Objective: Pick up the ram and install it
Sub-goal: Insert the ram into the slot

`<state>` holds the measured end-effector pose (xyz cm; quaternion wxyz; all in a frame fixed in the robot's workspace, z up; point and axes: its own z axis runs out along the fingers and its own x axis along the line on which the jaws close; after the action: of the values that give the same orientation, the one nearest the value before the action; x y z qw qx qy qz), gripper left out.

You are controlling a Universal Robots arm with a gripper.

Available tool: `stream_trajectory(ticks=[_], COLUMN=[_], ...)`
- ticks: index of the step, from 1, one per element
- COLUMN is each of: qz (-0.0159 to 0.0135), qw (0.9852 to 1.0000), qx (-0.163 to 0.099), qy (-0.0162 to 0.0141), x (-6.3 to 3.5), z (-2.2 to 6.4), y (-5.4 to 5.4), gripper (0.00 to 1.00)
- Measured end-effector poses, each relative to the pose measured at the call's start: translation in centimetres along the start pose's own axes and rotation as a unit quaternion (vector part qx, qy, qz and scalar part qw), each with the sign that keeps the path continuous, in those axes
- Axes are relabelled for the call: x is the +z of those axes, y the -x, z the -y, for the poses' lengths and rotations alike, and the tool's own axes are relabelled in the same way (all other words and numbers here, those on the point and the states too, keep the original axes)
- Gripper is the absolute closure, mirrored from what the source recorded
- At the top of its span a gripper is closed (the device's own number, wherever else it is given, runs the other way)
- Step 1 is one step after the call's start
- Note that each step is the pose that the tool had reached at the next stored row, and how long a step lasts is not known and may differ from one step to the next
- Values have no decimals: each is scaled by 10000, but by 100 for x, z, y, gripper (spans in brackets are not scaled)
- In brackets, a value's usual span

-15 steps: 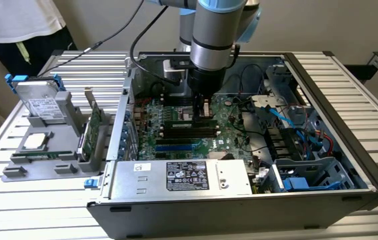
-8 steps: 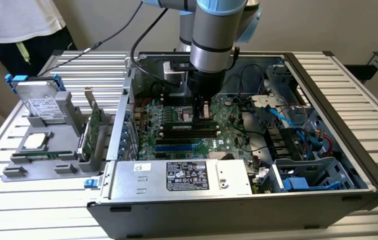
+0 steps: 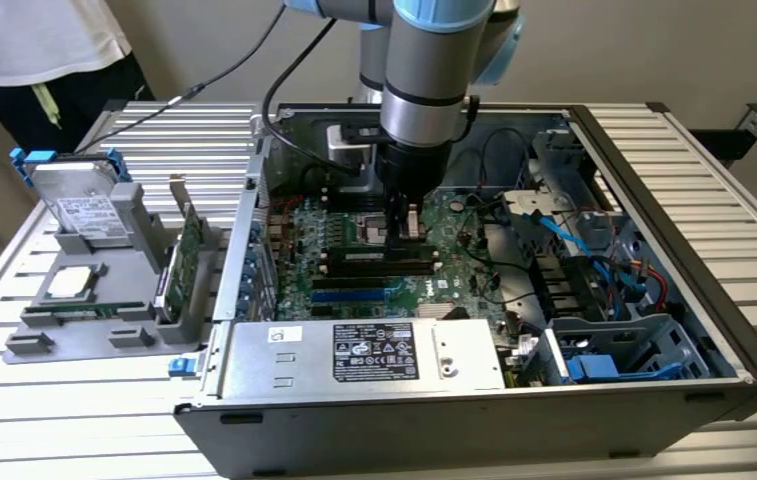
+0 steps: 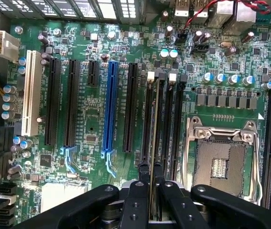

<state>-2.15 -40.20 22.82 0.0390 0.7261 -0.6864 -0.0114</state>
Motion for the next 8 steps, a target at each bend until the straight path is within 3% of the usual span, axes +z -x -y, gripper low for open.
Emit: stream_trajectory(ticks=[2, 8], qz=[-7, -73], qw=[10000, 10000], qx=[1, 5], qy=[-1, 4], x=[6, 20], z=[1, 2], y=[1, 1], gripper=[87, 87])
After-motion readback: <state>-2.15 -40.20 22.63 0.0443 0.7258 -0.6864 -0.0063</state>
